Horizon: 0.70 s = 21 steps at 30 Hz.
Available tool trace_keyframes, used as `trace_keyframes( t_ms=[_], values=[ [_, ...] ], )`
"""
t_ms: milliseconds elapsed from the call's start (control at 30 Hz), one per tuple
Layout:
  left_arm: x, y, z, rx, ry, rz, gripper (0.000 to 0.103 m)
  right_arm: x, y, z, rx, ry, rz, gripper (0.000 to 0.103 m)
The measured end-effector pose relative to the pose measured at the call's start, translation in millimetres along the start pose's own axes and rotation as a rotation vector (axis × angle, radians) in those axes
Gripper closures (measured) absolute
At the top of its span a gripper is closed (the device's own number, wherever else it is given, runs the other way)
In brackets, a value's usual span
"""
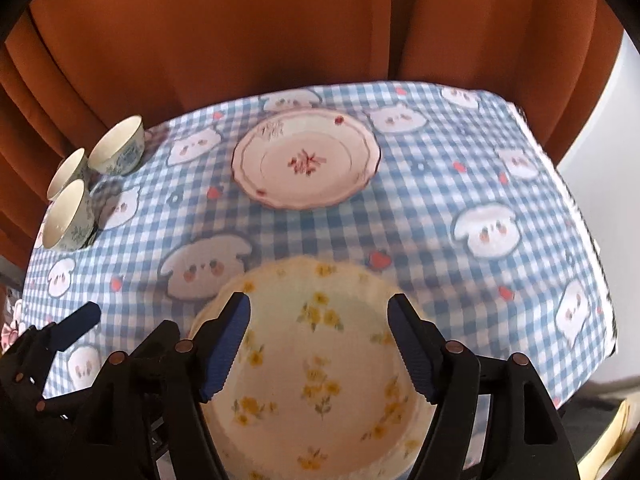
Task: Organize plates and bowls
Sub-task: 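Move both grippers to the rim of the red-pattern white plate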
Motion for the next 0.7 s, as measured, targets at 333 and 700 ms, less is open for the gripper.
trace_keyframes(
  t_ms=[333,700],
  values=[
    [-49.2,39.8,19.8,-0.052,-0.031,0.007,0.022,-54.6,45.3,20.0,-0.018,-0.021,-0.006,0.021],
    [-86.7,93.4,46.2,-0.121,-0.077,0.031,0.025,-105.5,101.0,43.5,-0.017,-0.060,0.011,0.021]
  ],
)
Point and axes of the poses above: each gripper's, at about its wrist camera, not at the fingertips, and y roughly the way its jaws point, z to its right, x to its underside, the point moved 1 cm from there along y, roughly the way its jaws point, and after that the axes turned 8 degrees about z, right-handed, at the moved point
